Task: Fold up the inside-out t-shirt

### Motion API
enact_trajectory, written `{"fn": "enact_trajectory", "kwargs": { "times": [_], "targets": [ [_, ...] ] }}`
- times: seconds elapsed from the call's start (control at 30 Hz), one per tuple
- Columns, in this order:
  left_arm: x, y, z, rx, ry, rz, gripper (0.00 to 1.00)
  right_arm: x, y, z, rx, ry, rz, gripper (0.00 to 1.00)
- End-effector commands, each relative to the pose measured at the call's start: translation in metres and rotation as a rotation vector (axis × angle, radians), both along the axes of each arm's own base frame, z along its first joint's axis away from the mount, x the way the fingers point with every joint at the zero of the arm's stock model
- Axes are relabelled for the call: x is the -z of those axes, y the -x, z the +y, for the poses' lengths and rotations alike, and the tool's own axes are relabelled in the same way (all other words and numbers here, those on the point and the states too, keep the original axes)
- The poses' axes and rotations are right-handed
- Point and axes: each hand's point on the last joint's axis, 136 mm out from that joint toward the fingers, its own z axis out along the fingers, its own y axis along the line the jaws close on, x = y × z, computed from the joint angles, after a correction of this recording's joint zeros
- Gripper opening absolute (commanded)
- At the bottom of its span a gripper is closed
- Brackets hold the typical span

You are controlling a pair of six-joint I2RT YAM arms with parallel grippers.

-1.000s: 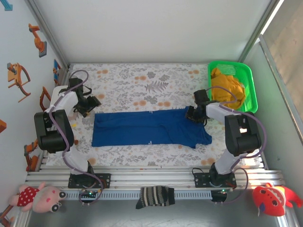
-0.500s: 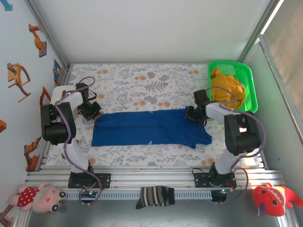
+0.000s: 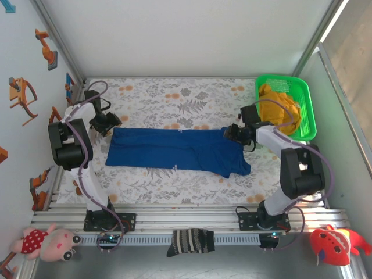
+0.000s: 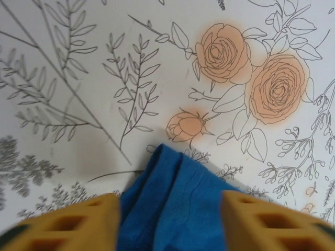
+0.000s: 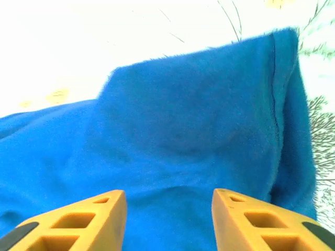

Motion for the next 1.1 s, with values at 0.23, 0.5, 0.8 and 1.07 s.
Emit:
{"fn": "enact_trajectory", "kwargs": {
  "times": [0.23, 0.5, 0.8, 1.07],
  "targets": [
    [-0.079, 0.018, 0.004, 0.000, -0.005, -0.147, 0.99, 0.008, 0.029, -0.028, -0.021, 0.120, 0.042, 0.68],
    [-0.104, 0.044, -0.011, 0.014, 0.059, -0.208, 0.97, 0.044, 0.032, -0.037, -0.006, 0.139, 0.141, 0.72],
    [-0.104, 0.061, -0.020, 0.032, 0.095, -0.205, 0.97, 0.064, 0.042, -0.019, -0.040, 0.032, 0.195, 0.80],
    [-0.097, 0.065, -0.022, 0.036, 0.106, -0.184, 0.97, 0.053, 0.047, 0.015, -0.079, -0.118, 0.155, 0.69]
  ]
}}
